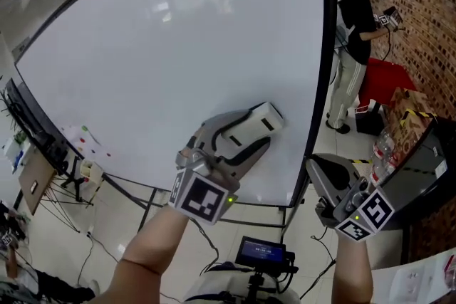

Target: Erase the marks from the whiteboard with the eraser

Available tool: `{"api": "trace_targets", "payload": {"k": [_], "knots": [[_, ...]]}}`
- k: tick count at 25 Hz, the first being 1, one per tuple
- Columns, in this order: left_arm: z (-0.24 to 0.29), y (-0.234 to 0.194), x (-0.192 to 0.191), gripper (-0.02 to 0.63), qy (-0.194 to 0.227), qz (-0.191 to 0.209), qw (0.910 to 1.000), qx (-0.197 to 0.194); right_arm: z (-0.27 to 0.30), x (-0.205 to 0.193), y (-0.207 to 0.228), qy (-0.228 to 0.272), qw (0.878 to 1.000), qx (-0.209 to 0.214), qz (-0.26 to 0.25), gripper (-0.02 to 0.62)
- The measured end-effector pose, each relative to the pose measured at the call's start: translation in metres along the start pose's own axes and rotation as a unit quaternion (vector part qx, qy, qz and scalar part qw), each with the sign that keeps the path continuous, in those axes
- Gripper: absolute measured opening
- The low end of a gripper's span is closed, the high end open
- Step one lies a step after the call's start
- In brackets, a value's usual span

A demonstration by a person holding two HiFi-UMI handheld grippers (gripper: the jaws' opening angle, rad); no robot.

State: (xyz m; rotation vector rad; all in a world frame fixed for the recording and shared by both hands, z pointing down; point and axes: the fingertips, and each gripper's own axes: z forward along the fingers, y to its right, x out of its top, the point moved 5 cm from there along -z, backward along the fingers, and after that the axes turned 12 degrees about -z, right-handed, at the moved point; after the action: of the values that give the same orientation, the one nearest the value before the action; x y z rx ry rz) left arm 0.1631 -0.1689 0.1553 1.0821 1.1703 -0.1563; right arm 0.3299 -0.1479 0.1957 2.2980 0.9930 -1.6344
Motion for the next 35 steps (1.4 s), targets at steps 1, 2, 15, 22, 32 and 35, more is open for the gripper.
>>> {"api": "trace_targets", "payload": {"k": [1, 2, 15, 22, 32, 35], "knots": [[-0.005, 0.005, -0.014, 0.270, -0.011, -0.013, 0.9998, -0.001, 0.000, -0.012, -0.008, -0.004, 1.000, 0.006, 0.010, 0.017], [-0.009, 0.007, -0.027, 0.270, -0.022, -0.024, 0.9995, 0.000, 0.002, -0.023, -0.014, -0.007, 1.000, 0.014, 0.016, 0.017], [-0.120, 0.023, -0.121, 0.272, 0.008, -0.157, 0.9875, 0.003, 0.023, -0.110, -0.115, -0.049, 0.995, 0.030, 0.080, 0.017], [-0.222, 0.002, -0.176, 0.272, 0.070, -0.314, 0.9468, 0.005, 0.057, -0.135, -0.195, -0.083, 0.991, 0.031, 0.097, 0.017], [-0.357, -0.016, -0.243, 0.268, 0.095, -0.407, 0.9077, 0.033, 0.105, -0.147, -0.307, -0.118, 0.988, 0.061, 0.074, 0.017], [-0.373, -0.006, -0.260, 0.268, 0.072, -0.409, 0.9089, 0.037, 0.102, -0.161, -0.321, -0.134, 0.985, 0.062, 0.088, 0.017]]}}
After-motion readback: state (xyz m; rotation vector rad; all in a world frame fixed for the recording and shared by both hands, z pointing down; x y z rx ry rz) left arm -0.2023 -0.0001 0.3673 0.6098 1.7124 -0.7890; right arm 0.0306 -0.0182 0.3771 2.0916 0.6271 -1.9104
